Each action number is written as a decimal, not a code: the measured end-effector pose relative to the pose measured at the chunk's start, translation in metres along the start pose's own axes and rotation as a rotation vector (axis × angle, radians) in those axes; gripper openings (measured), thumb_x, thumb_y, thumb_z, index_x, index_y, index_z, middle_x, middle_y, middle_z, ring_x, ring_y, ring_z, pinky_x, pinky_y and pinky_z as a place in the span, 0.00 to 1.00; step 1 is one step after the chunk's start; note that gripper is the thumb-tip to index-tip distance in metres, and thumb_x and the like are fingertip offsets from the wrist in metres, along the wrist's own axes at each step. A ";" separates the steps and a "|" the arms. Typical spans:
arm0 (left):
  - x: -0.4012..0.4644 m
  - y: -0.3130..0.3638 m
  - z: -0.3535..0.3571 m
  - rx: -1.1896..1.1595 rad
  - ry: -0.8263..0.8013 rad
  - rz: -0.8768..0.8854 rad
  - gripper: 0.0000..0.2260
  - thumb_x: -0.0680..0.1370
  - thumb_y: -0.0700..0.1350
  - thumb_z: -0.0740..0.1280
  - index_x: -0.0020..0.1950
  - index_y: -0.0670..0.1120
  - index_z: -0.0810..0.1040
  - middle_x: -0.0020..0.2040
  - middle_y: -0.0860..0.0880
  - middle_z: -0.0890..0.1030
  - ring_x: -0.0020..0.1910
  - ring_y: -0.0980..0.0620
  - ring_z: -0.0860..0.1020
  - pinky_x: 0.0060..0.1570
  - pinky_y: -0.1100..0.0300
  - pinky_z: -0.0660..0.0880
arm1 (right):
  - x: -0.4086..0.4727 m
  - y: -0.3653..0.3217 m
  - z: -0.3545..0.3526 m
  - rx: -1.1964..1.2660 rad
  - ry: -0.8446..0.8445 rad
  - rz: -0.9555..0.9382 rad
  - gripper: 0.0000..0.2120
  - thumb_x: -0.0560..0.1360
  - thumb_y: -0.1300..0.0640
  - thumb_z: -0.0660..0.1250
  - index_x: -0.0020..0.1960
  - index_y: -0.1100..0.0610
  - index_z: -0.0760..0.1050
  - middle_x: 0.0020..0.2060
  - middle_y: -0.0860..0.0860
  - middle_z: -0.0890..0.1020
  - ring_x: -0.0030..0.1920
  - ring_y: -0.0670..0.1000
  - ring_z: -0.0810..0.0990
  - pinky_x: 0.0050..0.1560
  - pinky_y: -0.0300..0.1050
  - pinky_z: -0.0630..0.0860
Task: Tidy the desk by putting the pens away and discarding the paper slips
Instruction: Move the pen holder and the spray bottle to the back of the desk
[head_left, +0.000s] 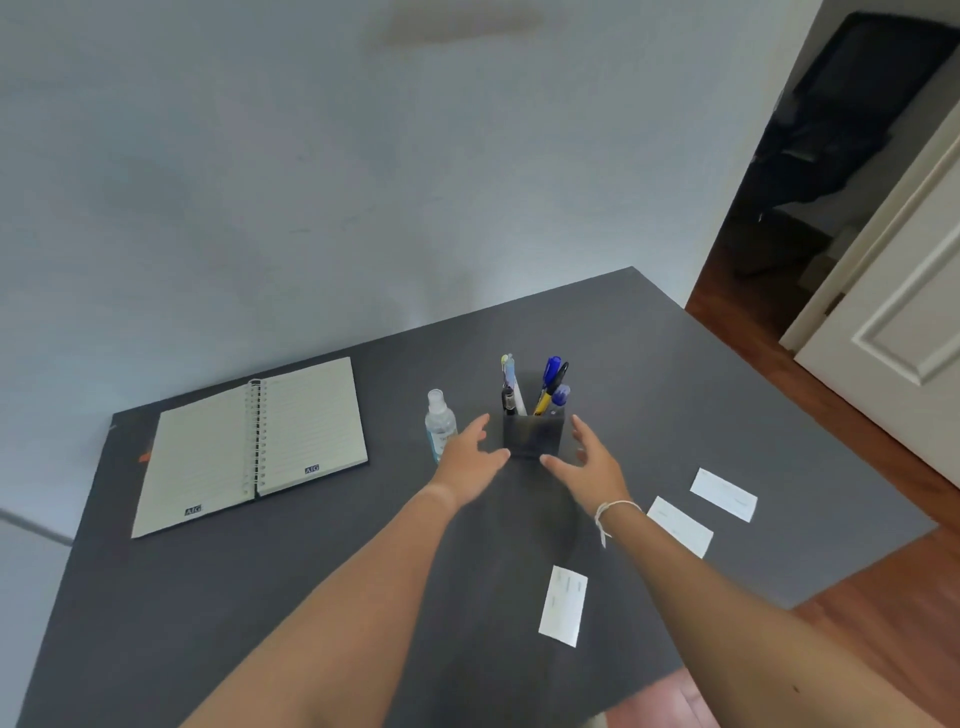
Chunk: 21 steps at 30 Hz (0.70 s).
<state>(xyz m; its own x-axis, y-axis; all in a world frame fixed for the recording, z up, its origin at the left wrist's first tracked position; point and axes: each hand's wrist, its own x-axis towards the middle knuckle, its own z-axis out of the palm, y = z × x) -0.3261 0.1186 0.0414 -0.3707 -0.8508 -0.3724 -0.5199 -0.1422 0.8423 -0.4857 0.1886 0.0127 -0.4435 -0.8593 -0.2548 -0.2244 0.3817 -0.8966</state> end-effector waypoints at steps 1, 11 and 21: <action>0.003 -0.002 0.003 -0.010 0.008 -0.014 0.30 0.77 0.44 0.64 0.76 0.51 0.55 0.74 0.46 0.64 0.71 0.48 0.66 0.62 0.60 0.65 | 0.004 0.001 0.001 0.011 -0.026 -0.004 0.37 0.71 0.53 0.71 0.74 0.49 0.56 0.74 0.49 0.64 0.72 0.54 0.64 0.70 0.52 0.65; 0.034 -0.001 0.025 -0.095 0.029 -0.006 0.27 0.75 0.39 0.64 0.73 0.53 0.63 0.65 0.48 0.77 0.64 0.51 0.75 0.69 0.54 0.68 | 0.044 0.007 -0.004 0.062 -0.186 -0.077 0.35 0.72 0.59 0.69 0.74 0.49 0.57 0.68 0.50 0.72 0.68 0.52 0.71 0.69 0.46 0.66; 0.047 0.009 0.034 -0.102 0.162 -0.015 0.23 0.77 0.39 0.63 0.72 0.50 0.65 0.65 0.46 0.77 0.65 0.49 0.74 0.69 0.50 0.67 | 0.075 -0.001 -0.008 0.059 -0.243 -0.121 0.32 0.74 0.62 0.67 0.73 0.49 0.59 0.65 0.51 0.75 0.64 0.49 0.74 0.61 0.36 0.67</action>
<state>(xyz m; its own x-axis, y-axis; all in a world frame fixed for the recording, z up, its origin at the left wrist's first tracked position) -0.3748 0.0944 0.0180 -0.2307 -0.9172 -0.3249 -0.4406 -0.1992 0.8753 -0.5256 0.1268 -0.0027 -0.1933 -0.9568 -0.2173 -0.2093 0.2566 -0.9436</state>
